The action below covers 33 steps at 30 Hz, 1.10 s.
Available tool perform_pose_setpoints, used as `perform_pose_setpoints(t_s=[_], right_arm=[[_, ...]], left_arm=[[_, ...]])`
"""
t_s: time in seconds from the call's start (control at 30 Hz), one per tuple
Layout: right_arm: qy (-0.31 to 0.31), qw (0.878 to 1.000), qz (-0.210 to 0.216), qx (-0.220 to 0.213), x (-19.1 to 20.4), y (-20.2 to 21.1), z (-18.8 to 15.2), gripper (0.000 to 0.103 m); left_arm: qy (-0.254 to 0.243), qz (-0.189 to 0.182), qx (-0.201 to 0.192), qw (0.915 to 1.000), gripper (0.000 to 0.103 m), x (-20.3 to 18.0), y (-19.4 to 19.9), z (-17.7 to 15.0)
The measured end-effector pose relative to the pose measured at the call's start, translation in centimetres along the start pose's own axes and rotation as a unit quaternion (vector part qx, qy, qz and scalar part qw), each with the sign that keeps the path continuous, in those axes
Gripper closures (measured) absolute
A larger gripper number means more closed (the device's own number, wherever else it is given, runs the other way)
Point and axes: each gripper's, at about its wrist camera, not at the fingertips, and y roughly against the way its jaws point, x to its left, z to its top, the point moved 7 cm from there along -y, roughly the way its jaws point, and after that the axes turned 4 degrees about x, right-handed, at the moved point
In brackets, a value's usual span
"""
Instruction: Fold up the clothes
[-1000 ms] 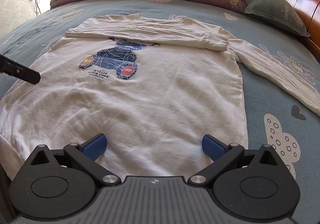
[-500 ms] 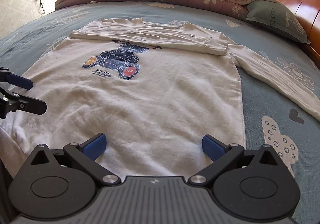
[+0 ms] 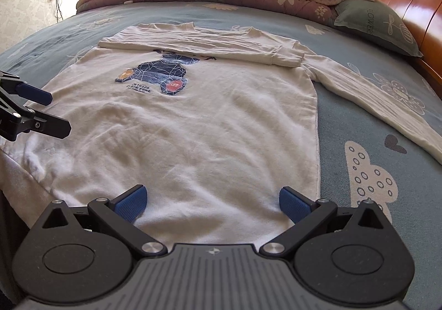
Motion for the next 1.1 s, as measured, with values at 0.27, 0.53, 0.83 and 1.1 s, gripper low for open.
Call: perform_pose_setpoints(t_s=[0.27,0.53,0.83,1.1], right_arm=[[-0.003,1.000,0.001,0.008,0.0,0.1,-0.1,0.000],[-0.048,0.998,0.022,0.018,-1.6,0.6,0.7,0.000],[-0.262,0.963,0.003,-0.059,-16.9,3.4,2.5,0.000],[-0.327,0.936,-0.041,-0.127,-29.8,1.5,6.4,0.000]], left_arm=[[-0.015,0.018,-0.002,0.9997,0.001,-0.2,-0.3,-0.4],[0.021,0.003,-0.003,0.9998,0.001,0.3,0.6,0.5],[-0.001,-0.004,-0.018,0.9998,0.001,-1.4,0.4,2.2],[0.013,0.013,0.009,0.9998,0.001,-1.0,-1.1,2.4]])
